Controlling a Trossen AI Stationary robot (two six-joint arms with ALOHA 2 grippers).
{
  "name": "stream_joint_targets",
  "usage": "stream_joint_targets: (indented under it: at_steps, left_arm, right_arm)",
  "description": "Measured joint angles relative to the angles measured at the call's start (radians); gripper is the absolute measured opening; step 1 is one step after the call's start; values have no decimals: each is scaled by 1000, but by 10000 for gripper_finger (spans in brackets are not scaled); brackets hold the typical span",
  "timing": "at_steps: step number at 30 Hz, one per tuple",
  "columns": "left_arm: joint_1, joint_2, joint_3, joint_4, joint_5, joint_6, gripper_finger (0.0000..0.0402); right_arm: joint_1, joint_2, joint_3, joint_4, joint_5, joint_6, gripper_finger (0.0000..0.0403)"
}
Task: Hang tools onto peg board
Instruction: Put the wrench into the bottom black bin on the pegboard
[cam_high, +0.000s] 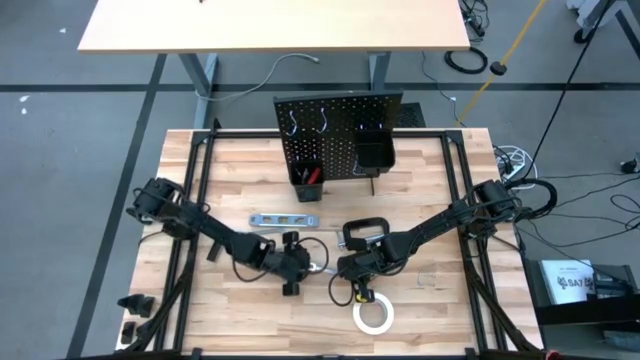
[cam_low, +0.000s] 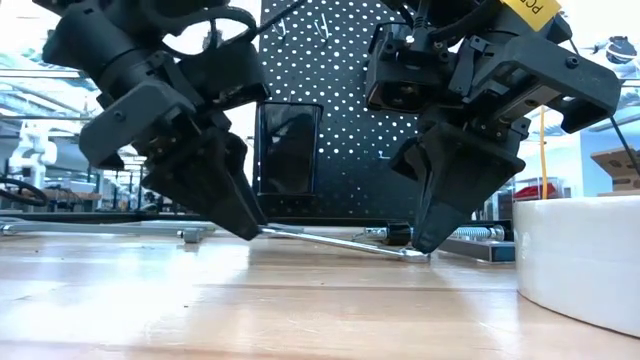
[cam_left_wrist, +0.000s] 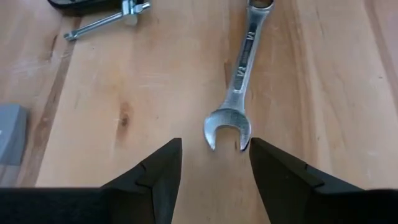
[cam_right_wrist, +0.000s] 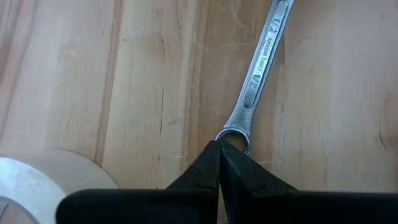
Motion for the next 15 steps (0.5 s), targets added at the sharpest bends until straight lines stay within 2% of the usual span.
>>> stream_joint_targets:
  at_steps: [6,11,15]
  left_arm:
    - [21,0,7,54,102,71,193]
    - [44,12,69,11,107,132,193]
    - [78,78,157,-106,181,126,193]
  right_arm:
    - [-2,0,0,13,0,-15,0]
    - [-13,0,0,36,-27,-19,0]
    - [-18,0,0,37,-29,-19,0]
